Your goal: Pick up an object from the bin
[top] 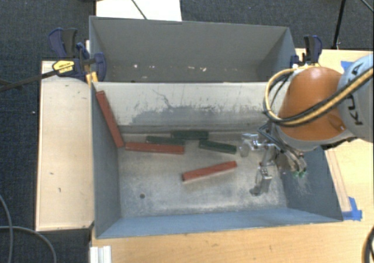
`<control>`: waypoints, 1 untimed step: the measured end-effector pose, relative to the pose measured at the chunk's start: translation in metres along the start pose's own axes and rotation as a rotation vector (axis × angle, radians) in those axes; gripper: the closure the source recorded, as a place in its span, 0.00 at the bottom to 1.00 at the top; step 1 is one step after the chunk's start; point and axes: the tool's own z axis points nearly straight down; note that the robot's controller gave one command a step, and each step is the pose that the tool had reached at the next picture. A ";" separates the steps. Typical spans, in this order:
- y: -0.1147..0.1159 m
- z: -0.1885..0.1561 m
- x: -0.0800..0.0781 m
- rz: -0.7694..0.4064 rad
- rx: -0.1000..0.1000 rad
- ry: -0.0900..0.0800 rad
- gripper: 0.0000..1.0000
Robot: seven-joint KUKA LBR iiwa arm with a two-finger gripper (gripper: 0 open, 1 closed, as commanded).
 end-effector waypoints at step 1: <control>-0.016 0.053 -0.056 -0.059 -0.002 -0.008 0.00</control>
Offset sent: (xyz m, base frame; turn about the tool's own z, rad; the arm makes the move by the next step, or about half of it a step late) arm 0.0653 0.0291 -0.0598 0.1639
